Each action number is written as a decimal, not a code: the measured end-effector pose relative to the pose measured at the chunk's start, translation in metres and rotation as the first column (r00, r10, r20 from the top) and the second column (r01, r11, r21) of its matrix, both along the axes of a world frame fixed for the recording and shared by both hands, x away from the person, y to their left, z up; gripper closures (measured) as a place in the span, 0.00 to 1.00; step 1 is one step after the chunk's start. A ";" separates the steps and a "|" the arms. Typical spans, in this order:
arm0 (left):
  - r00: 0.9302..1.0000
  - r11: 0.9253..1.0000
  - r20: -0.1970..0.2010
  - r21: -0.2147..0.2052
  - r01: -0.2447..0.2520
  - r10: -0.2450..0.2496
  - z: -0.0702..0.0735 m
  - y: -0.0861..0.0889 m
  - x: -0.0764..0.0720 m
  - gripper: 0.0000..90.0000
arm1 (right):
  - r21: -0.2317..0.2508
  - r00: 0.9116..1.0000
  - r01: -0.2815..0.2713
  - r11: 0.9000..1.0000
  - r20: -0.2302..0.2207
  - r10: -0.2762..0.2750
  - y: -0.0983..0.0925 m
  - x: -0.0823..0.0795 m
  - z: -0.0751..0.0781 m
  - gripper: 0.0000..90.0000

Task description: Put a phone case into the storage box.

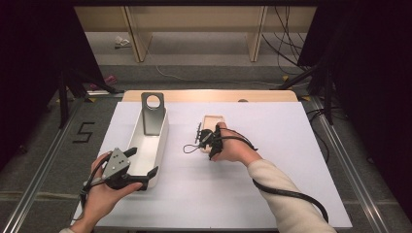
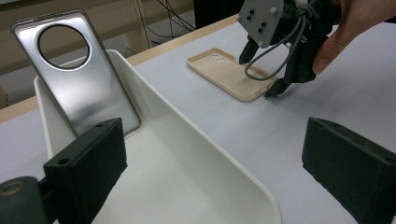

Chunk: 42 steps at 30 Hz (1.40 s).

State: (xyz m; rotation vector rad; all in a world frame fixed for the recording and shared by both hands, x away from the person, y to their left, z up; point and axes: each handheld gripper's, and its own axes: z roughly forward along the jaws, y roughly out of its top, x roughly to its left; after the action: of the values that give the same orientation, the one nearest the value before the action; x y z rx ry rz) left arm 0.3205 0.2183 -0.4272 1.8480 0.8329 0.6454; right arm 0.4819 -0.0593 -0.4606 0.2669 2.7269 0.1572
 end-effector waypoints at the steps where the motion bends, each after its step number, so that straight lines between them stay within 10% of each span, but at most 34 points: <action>1: 1.000 1.000 0.001 0.000 0.001 -0.001 0.000 0.000 0.000 0.07 | 0.000 1.000 -0.010 1.000 0.006 0.010 0.001 0.001 0.000 0.26; 22: 1.000 1.000 -0.010 0.003 0.009 -0.009 -0.002 -0.001 0.000 0.07 | -0.042 0.992 -0.077 0.996 -0.101 0.072 0.009 0.000 0.002 0.68; 42: 1.000 1.000 -0.010 0.011 0.019 -0.019 -0.002 -0.003 0.000 0.07 | -0.066 0.985 -0.098 0.993 -0.145 0.088 0.011 0.001 0.003 0.76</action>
State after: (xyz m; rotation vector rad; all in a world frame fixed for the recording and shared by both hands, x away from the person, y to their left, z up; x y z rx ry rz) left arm 0.3207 0.2149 -0.4297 1.8679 0.8193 0.6305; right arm 0.4833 -0.0482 -0.4578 0.1345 2.8814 0.0668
